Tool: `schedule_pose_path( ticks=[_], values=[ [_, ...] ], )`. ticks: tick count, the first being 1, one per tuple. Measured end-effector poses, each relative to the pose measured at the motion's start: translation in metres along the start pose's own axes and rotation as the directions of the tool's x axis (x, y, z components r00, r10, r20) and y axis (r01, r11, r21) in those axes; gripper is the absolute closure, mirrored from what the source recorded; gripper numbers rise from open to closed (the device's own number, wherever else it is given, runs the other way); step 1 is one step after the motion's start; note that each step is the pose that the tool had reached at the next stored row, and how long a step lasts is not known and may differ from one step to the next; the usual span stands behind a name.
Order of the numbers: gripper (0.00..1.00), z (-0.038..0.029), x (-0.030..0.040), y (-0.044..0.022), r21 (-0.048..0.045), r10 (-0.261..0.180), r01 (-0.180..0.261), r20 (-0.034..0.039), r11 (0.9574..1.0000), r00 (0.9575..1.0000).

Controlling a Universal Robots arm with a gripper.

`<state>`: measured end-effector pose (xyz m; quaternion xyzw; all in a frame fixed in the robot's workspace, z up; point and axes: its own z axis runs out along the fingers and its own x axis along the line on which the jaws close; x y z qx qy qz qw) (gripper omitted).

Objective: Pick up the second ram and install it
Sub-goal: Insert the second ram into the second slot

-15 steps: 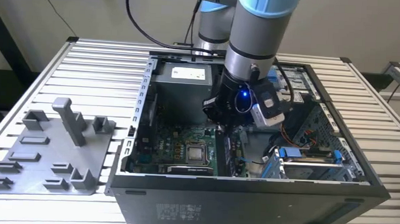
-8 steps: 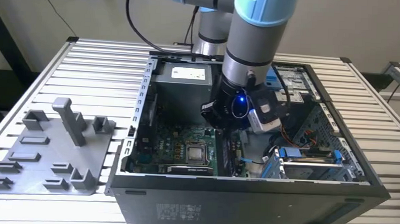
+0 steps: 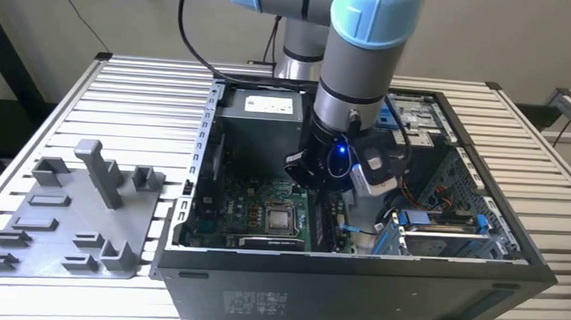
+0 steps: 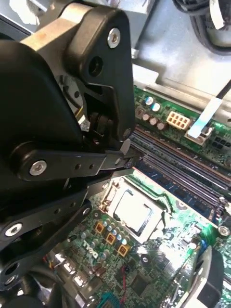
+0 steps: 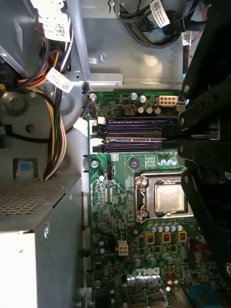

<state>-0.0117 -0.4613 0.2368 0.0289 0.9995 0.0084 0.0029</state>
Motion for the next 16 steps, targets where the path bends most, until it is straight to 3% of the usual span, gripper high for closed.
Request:
schedule_pose_path(
  ticks=[16],
  values=[
    [0.86, 0.0106, 0.0004, -0.0002, 0.0002, 0.001, -0.001, -0.0001, 1.0000, 1.0000]
  ],
)
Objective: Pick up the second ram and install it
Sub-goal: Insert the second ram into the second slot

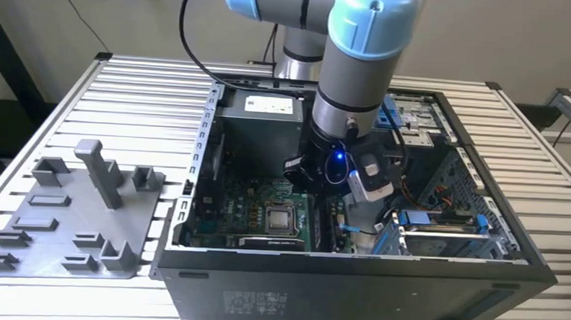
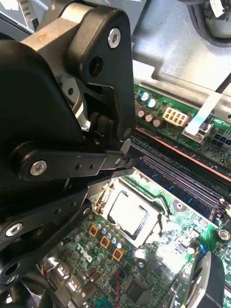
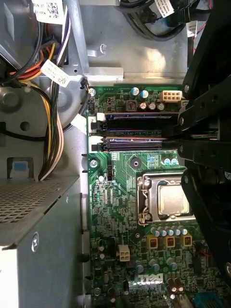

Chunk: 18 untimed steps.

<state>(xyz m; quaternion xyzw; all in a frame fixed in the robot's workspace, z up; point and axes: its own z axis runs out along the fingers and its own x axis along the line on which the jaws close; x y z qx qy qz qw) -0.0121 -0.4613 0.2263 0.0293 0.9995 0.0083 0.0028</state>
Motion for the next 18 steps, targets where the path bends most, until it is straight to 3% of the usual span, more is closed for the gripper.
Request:
schedule_pose_path(
  ticks=[18],
  values=[
    [0.86, 0.0034, -0.0008, 0.0000, -0.0001, 0.000, 0.000, -0.0002, 1.0000, 1.0000]
  ],
)
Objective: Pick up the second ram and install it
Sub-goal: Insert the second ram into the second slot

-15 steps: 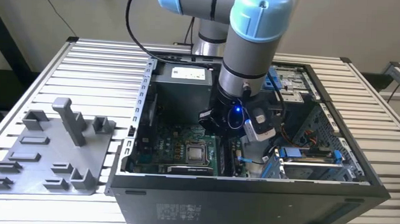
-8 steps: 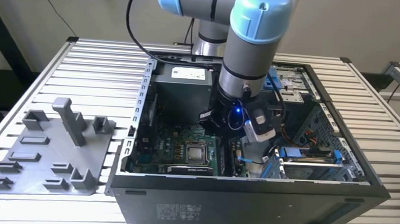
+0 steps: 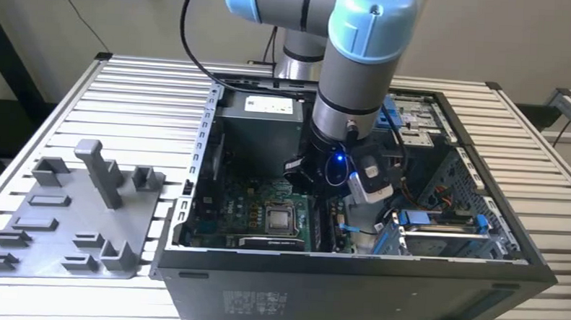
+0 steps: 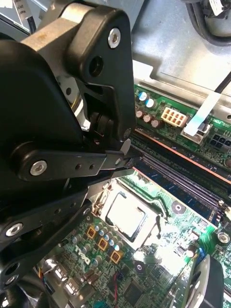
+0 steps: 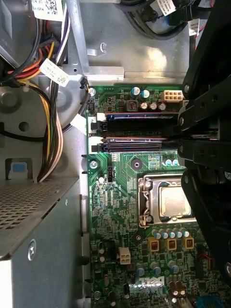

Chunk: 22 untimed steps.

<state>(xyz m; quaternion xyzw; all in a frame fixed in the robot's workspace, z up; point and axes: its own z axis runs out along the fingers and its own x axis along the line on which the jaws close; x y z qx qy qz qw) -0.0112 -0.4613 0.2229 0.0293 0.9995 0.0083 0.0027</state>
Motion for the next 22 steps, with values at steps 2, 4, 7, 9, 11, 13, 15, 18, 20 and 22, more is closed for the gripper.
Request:
schedule_pose_path(
  ticks=[2, 4, 7, 9, 11, 13, 15, 18, 20, 22],
  values=[
    [0.86, -0.0001, 0.0000, 0.0001, 0.0011, 0.000, 0.000, 0.0001, 1.0000, 1.0000],
    [0.86, -0.0004, -0.0001, 0.0001, 0.0023, -0.004, 0.004, 0.0002, 1.0000, 1.0000],
    [0.86, -0.0031, 0.0000, 0.0007, 0.0069, -0.013, 0.013, 0.0015, 0.9999, 0.9999],
    [0.86, -0.0040, 0.0000, 0.0010, 0.0086, -0.015, 0.015, 0.0032, 0.9999, 0.9999],
    [0.86, -0.0039, 0.0001, 0.0010, 0.0083, -0.019, 0.019, 0.0057, 0.9998, 0.9998],
    [0.86, -0.0038, 0.0000, 0.0011, 0.0080, -0.024, 0.024, 0.0078, 0.9997, 0.9997],
    [0.86, -0.0034, 0.0000, 0.0011, 0.0075, -0.026, 0.026, 0.0083, 0.9996, 0.9996],
    [0.86, -0.0023, 0.0001, 0.0012, 0.0055, -0.027, 0.027, 0.0083, 0.9996, 0.9996],
    [0.86, -0.0010, 0.0001, 0.0012, 0.0045, -0.029, 0.029, 0.0083, 0.9996, 0.9996],
    [0.86, -0.0002, 0.0001, 0.0011, 0.0039, -0.030, 0.030, 0.0081, 0.9995, 0.9995]
  ],
)
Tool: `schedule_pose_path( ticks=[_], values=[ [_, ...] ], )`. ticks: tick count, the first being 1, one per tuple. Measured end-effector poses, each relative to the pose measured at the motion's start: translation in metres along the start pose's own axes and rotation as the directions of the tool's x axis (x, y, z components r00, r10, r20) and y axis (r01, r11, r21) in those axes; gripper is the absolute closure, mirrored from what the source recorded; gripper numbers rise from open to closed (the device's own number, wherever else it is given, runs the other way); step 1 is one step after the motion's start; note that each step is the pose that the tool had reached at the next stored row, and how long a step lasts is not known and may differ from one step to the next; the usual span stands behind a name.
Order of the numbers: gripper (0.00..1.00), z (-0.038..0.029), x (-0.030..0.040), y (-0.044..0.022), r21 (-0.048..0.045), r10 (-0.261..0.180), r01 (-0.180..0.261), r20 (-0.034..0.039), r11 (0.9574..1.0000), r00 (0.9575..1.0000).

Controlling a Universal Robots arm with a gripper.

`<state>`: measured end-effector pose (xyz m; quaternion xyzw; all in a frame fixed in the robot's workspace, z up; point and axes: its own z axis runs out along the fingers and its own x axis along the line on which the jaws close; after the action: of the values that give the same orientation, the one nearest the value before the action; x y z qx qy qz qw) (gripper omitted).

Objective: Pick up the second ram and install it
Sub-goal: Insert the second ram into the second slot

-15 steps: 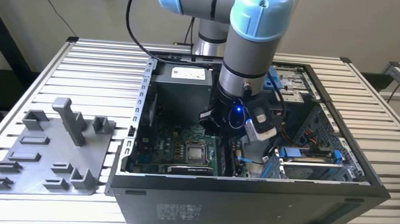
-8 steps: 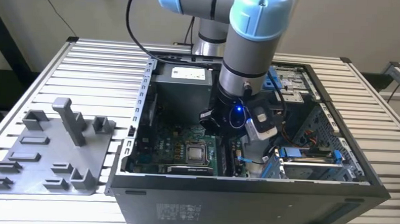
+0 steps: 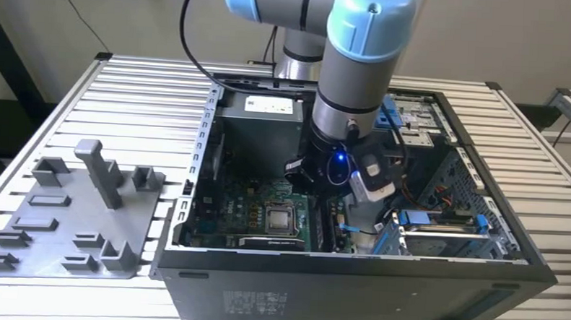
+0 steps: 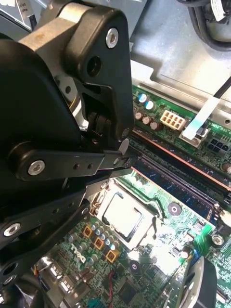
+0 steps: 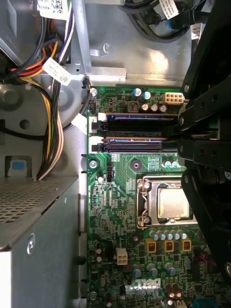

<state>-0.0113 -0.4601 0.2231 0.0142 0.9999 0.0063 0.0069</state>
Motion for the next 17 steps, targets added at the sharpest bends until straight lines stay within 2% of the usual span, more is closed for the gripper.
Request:
schedule_pose_path(
  ticks=[9, 17],
  values=[
    [0.86, 0.0013, -0.0002, 0.0000, -0.0013, -0.019, 0.019, -0.0002, 0.9998, 0.9998],
    [0.86, 0.0059, -0.0001, -0.0001, -0.0040, -0.020, 0.020, -0.0004, 0.9998, 0.9998]
  ],
)
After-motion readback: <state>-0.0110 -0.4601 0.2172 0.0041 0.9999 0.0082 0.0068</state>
